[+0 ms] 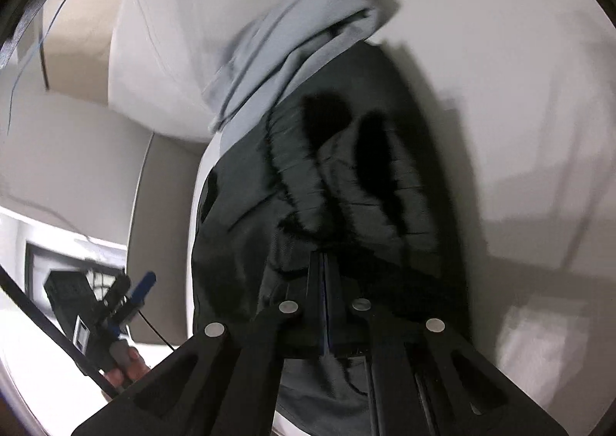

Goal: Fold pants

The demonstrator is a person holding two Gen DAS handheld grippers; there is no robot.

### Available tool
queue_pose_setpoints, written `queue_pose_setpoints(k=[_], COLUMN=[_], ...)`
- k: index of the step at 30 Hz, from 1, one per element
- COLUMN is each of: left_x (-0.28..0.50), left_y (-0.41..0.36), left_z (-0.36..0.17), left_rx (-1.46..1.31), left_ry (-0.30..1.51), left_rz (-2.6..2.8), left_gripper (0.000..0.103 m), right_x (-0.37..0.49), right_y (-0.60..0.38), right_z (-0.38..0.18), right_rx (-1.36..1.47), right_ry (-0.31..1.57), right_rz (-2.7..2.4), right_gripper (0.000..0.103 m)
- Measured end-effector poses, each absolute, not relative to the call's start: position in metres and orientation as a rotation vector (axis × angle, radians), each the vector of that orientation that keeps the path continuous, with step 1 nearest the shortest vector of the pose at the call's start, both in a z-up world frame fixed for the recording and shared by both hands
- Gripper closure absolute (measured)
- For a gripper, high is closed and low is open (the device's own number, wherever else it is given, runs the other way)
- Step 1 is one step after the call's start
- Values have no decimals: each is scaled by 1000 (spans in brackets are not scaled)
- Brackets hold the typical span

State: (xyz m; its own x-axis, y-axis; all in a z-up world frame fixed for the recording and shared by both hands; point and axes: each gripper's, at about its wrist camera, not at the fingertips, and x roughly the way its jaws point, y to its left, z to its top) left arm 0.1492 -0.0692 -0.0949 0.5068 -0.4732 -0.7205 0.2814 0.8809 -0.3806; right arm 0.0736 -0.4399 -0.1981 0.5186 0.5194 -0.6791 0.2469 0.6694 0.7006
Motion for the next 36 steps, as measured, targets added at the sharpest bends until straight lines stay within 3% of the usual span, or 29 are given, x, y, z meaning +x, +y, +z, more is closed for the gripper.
queue_pose_setpoints(k=[2,4,6,8,13,14,15,16,17,30,32,33,36], left_x=[149,148,148,149,150,150,150,150,151,150,150,150,149], left_y=[-69,-68,-69,-69,-67,-67,-66,-66,-65,-63,-67,-71,-86], left_z=[-93,-92,-92,-92,-92,-92,-92,-92,-92,-94,-98,-101,-113], left_rx=[-229,-228,-227,-226,-232,-230,-231,-234,-240,-256,-249,-242,-203], left_ry=[929,926,927,929,932,930,929,930,931,939,952,967,1012], left_rz=[-462,-463,-463,-462,-467,-467,-467,-468,-470,-479,-487,-497,-519], left_gripper=[14,14,14,14,14,14,14,14,14,14,14,14,14], right_x=[69,70,74,80,105,108,113,112,112,44,36,33,22], right_y=[-447,-446,-438,-426,-408,-406,-404,-406,-410,-413,-416,-419,-441], right_z=[-193,-187,-179,-175,-181,-182,-182,-185,-188,-122,-123,-126,-151], right_rx=[878,899,901,886,802,774,721,714,728,650,589,568,571], right_ry=[1032,1033,1023,1038,1128,1135,1143,1143,1148,922,923,935,988], right_rz=[169,190,219,222,126,110,96,104,104,252,224,205,123], right_gripper=[94,77,27,13,15,28,58,71,75,86,91,98,98])
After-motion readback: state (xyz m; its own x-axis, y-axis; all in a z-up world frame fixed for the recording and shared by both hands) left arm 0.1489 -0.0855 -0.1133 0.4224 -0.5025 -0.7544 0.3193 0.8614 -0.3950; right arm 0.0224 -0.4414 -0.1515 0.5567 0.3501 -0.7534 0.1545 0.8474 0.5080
